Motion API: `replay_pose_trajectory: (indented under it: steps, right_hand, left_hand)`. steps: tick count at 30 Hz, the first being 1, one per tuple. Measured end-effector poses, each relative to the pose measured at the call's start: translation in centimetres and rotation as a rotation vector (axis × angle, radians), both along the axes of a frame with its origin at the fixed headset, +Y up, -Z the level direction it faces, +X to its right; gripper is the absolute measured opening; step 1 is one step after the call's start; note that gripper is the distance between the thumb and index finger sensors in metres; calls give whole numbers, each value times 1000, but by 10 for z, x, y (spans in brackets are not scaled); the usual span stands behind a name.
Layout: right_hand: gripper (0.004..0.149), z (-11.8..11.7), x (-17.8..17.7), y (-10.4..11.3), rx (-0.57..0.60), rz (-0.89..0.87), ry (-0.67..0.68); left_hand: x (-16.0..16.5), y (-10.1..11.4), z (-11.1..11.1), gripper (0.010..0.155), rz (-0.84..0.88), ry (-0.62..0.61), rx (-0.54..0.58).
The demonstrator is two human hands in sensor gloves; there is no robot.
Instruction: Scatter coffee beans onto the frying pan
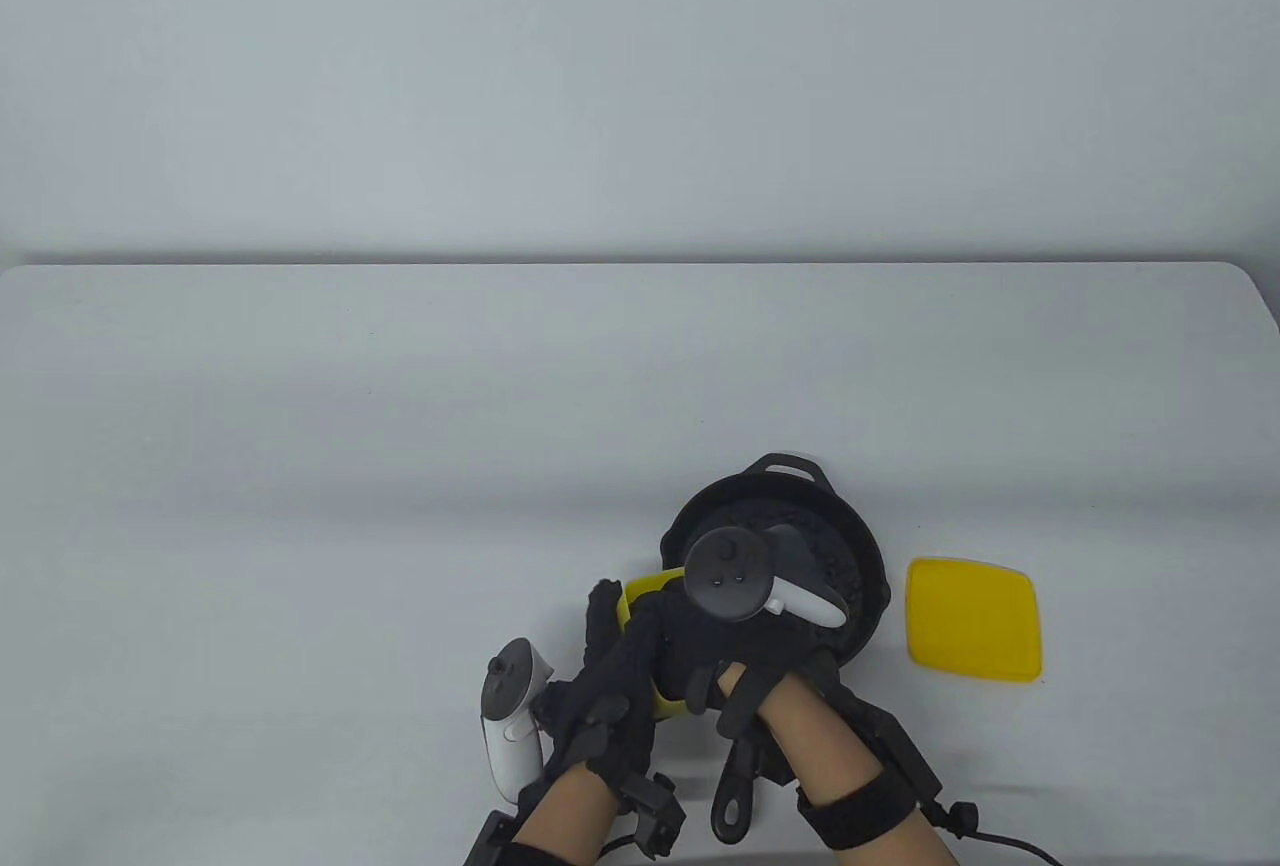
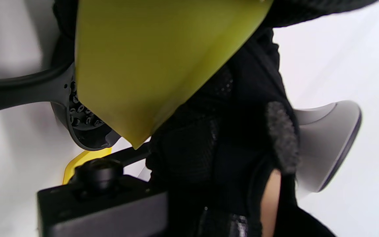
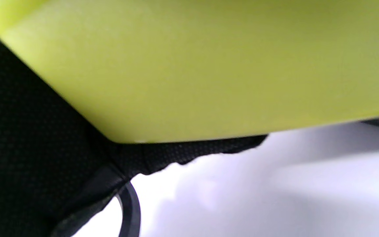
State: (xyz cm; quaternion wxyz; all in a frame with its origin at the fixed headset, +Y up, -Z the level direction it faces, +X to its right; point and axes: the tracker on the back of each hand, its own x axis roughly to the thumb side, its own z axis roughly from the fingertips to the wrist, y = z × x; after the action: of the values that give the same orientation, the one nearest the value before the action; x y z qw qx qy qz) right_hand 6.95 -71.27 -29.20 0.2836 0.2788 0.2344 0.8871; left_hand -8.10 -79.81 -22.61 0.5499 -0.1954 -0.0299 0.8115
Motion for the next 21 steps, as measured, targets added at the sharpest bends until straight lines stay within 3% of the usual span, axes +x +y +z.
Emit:
replay_pose_trajectory:
  steps: [5, 21]
  right_hand:
    - [33, -2, 6, -3, 13, -41, -42]
    - [32, -16, 48, 3, -19, -386, -245]
  left_hand:
    - [1, -4, 0, 85, 24, -11, -15]
    - [-3, -13, -1, 86, 93, 0, -87]
